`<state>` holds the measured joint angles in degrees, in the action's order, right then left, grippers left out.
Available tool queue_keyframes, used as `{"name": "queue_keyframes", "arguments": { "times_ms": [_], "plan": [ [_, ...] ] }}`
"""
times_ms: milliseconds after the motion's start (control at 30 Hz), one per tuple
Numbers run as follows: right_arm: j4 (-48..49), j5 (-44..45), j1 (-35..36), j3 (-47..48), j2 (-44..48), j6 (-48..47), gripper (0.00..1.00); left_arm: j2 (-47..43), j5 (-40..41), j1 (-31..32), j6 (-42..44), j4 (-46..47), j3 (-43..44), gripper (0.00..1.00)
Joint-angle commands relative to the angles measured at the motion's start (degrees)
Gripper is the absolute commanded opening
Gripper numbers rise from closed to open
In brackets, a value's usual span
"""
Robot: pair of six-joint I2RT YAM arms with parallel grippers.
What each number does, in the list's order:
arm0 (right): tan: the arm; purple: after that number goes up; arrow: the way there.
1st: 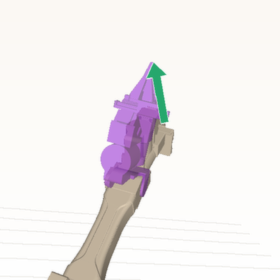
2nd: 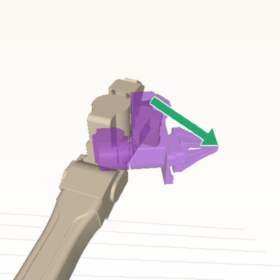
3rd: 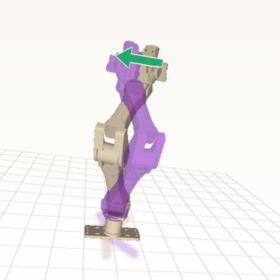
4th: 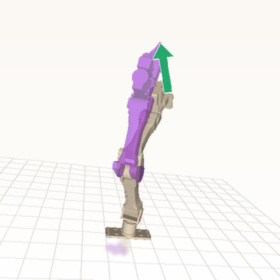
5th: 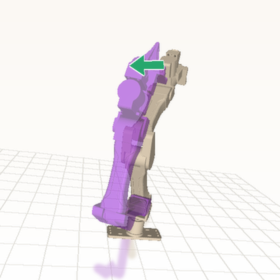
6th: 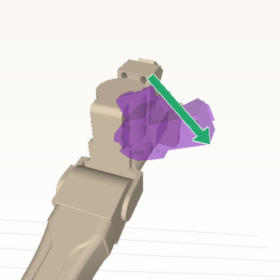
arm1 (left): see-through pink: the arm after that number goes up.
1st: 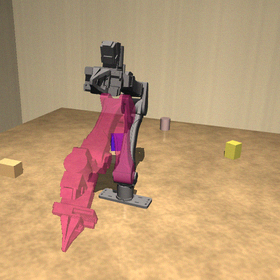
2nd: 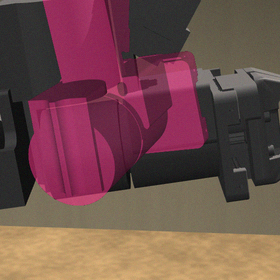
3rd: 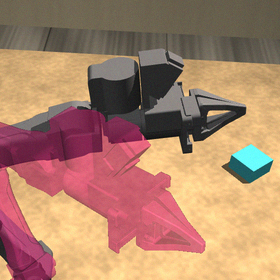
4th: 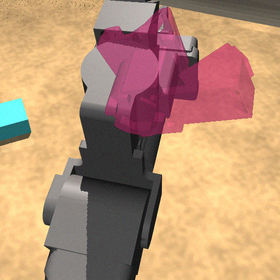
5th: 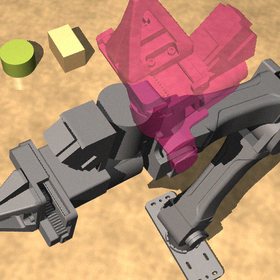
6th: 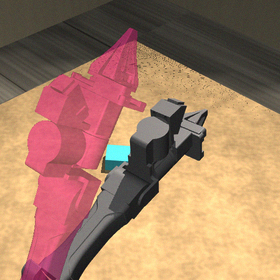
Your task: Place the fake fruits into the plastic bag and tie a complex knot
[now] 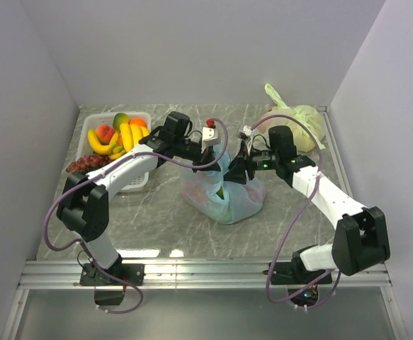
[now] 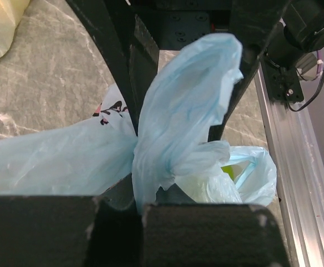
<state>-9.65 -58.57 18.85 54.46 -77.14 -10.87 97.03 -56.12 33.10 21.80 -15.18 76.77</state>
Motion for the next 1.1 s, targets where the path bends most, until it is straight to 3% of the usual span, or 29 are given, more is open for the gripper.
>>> {"name": "queue_keyframes", "arguments": {
  "times_ms": [0, 167, 233, 367, 433, 500, 567, 600, 733, 833, 867, 967, 1067],
  "plan": [
    [1.3, -1.9, 1.0, 3.2, -1.3, -1.3, 0.55, 0.8, -2.2, 0.4, 3.1, -0.8, 2.9, 0.0],
    [-0.4, -3.6, 1.5, 4.1, -2.1, -4.4, 0.53, 1.4, -2.0, 0.6, 7.5, -4.4, 4.1, 0.01],
    [-4.8, -3.7, 1.5, 5.4, -2.5, -7.5, 0.53, 1.5, -1.7, 0.5, 11.8, -6.4, 4.9, 0.0],
    [-21.7, -3.6, 1.5, 9.5, -4.2, -23.0, 0.55, 2.5, -1.6, 0.6, 18.3, -13.4, 7.6, 0.0],
    [-24.0, -3.0, 1.5, 10.6, -4.7, -25.3, 0.57, 3.0, -1.8, 0.6, 20.7, -15.3, 9.4, 0.01],
    [-25.6, -3.1, 1.5, 10.9, -5.0, -27.0, 0.82, 3.4, -1.8, 0.6, 22.4, -17.2, 10.5, 0.0],
    [-26.6, -3.0, 1.5, 11.5, -5.2, -28.4, 0.83, 3.3, -1.7, 0.5, 23.5, -18.2, 11.3, 0.0],
    [-26.6, -2.9, 1.4, 11.5, -5.2, -28.7, 0.95, 3.4, -1.6, 0.6, 24.3, -18.8, 11.4, 0.0],
    [-21.0, -3.5, 0.5, 9.8, -4.9, -22.6, 0.96, 3.8, -1.3, 0.5, 24.3, -18.8, 12.2, 0.0],
    [-9.1, -4.0, 0.5, 5.9, -4.3, -11.1, 0.97, 4.2, -2.1, 0.5, 22.3, -17.7, 12.7, 0.0],
    [-1.2, -3.4, 0.5, 4.5, -4.1, -4.0, 0.97, 4.1, -2.3, 0.6, 20.8, -17.0, 12.7, 0.01],
    [7.6, -2.2, 0.8, 1.4, -4.1, 3.9, 0.91, 4.2, -2.5, 0.6, 18.7, -15.4, 12.6, 0.01],
    [9.6, -1.5, 1.0, 0.4, -4.9, 6.5, 0.81, 4.9, -4.1, 0.7, 18.4, -16.3, 13.4, 0.01]
  ]
}}
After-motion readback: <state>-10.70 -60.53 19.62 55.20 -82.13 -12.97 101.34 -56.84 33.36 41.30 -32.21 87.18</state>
